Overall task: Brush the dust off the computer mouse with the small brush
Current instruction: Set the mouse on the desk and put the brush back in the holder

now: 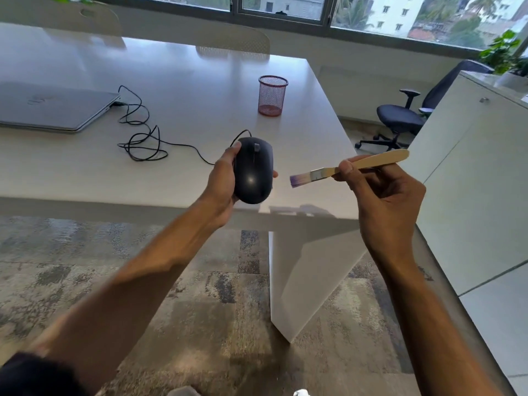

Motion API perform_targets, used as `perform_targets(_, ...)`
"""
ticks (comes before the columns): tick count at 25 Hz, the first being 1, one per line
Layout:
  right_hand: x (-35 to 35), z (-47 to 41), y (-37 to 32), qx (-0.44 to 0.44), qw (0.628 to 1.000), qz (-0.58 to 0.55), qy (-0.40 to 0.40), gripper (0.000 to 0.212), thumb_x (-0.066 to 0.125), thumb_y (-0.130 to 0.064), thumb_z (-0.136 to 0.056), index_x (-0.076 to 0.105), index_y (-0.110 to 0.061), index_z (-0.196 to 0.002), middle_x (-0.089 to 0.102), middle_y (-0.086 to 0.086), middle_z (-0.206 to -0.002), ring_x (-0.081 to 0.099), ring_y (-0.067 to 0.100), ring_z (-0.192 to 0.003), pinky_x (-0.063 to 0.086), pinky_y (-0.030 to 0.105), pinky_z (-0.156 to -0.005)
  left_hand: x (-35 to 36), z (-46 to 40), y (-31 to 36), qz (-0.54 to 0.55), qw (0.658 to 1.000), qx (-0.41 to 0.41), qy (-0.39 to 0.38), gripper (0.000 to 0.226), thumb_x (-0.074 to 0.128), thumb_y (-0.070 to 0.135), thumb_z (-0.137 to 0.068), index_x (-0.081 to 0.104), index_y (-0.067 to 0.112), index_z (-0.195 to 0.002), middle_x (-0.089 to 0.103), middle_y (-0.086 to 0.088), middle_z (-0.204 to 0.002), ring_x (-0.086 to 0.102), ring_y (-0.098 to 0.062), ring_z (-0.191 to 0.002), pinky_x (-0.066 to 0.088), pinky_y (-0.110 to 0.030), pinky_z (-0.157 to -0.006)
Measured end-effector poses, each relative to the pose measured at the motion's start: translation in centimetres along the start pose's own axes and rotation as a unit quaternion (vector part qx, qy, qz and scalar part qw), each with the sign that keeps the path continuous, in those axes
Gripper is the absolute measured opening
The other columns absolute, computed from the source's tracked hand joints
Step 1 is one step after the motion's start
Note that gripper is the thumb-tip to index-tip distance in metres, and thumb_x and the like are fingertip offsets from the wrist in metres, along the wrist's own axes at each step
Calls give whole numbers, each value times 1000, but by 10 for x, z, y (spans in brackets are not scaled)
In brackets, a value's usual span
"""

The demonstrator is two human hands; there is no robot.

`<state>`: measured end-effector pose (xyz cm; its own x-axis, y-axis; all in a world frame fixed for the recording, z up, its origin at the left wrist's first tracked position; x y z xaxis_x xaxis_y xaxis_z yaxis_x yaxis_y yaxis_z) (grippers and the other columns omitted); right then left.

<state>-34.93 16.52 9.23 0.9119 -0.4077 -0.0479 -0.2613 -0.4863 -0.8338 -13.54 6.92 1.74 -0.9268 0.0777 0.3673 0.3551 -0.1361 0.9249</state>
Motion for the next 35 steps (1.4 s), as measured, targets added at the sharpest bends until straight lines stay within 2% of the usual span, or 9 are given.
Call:
perform_targets(6, 32, -40, 33, 8, 1000, 24, 1, 8, 69, -20, -89, 72, -17, -96, 74, -18, -82, 74, 9, -83, 57, 20, -80, -18, -71, 6, 16, 1000, -19, -9, 48, 37, 39, -101, 52, 11, -137, 65, -31, -122, 71, -33, -86, 59, -42, -78)
perform_targets(10, 60, -68, 50, 15, 999, 39, 7, 11, 64, -18, -92, 70, -12, -99, 74, -10, -85, 73, 8, -84, 57, 19, -77, -29, -117, 12, 34, 998, -46, -19, 49, 38, 37, -100, 49, 9, -139, 63, -31, -125, 72, -33, -78, 59, -39, -73)
perform_targets(15, 90, -106, 55, -6, 998, 61, 11, 9, 62, -15, -95, 68, -12, -100, 73, 0, -88, 72, 8, -82, 56, 17, -74, -42, -163, 18, 38, 997, -64, -11, 47, 40, 34, -100, 48, 9, -138, 69, -21, -108, 74, -30, -73, 60, -37, -70)
perform_targets(19, 107, -130, 65, -14, 996, 85, 14, 9, 64, -17, -93, 70, -14, -100, 72, -6, -90, 71, 6, -81, 56, 16, -76, -47, -182, 16, -11, 997, -77, 4, 32, 40, 35, -99, 58, 16, -118, 77, -11, -83, 73, -31, -78, 56, -40, -85)
perform_targets(21, 113, -141, 72, -16, 996, 92, 10, 10, 65, -17, -93, 70, -14, -101, 72, -5, -91, 71, 6, -80, 56, 16, -76, -52, -192, 17, -28, 996, -81, 27, 25, 44, 37, -96, 58, 22, -110, 76, -13, -95, 72, -35, -91, 55, -45, -93)
perform_targets(25, 124, -166, 85, -20, 995, 102, -8, 10, 65, -18, -93, 70, -15, -100, 72, -6, -94, 72, 4, -80, 56, 15, -75, -62, -216, 14, -53, 992, -98, 52, 49, 53, 46, -80, 58, 20, -121, 66, -16, -124, 65, -35, -111, 53, -50, -95)
perform_targets(28, 133, -183, 95, -16, 994, 101, -34, 7, 65, -14, -92, 70, -17, -97, 71, -10, -91, 71, 1, -78, 55, 13, -74, -62, -223, 14, -95, 990, -89, 54, 37, 47, 38, -95, 58, 14, -121, 62, -12, -121, 60, -29, -111, 53, -41, -89)
perform_targets(31, 141, -195, 107, -8, 993, 103, -49, 6, 66, -12, -91, 72, -12, -94, 73, -3, -87, 71, 4, -77, 54, 14, -73, -66, -231, 8, -147, 985, -82, 42, 39, 44, 37, -97, 58, 13, -125, 60, -20, -129, 57, -33, -119, 51, -43, -90)
perform_targets(35, 148, -207, 121, -11, 991, 120, -61, 12, 68, -14, -91, 74, -6, -98, 75, 4, -91, 72, 11, -79, 58, 22, -80, -68, -234, 9, -177, 982, -60, 27, 31, 52, 27, -97, 66, 5, -113, 66, -22, -118, 63, -29, -102, 54, -38, -82)
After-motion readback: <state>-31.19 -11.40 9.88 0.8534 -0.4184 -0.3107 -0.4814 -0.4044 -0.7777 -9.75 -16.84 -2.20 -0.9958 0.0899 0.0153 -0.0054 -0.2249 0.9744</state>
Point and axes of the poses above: each hand's wrist, its own z-axis away from the middle knuckle, its own x-axis out of the palm, y = z × x, the point moved 7 cm from there along -z, towards the middle knuckle
